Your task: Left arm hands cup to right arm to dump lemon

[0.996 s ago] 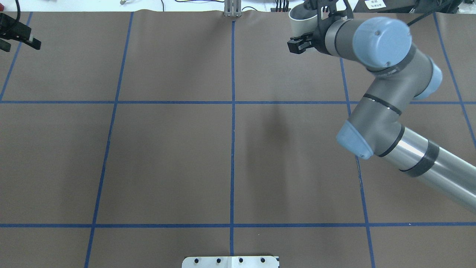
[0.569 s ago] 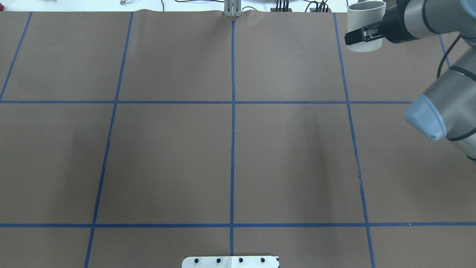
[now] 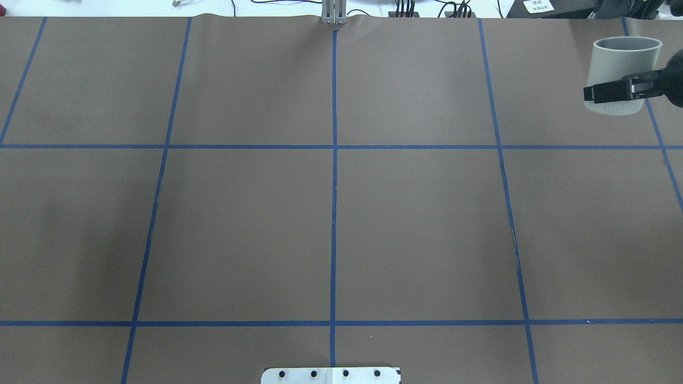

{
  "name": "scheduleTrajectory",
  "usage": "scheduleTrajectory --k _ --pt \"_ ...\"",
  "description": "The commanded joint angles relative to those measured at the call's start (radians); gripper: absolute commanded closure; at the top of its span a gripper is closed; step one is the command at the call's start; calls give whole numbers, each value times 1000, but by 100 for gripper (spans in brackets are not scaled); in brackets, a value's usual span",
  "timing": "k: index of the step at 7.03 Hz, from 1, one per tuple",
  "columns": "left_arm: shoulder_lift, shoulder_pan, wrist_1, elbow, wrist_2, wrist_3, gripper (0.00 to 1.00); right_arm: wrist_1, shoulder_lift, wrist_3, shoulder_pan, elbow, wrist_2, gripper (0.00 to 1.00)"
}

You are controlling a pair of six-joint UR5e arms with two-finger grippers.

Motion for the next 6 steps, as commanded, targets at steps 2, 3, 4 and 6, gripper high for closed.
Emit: scheduleTrajectory --k 2,3,4,6 --pt "5 1 0 3 -1 -1 0 494 -321 65 59 -63 5 100" --pt "5 1 0 2 -1 -2 0 608 -362 98 94 -124 28 100" --pt "5 1 0 0 -1 -2 0 759 -382 179 136 -207 68 100" --pt "5 3 -2 0 -1 -2 0 1113 -400 255 188 -465 108 100"
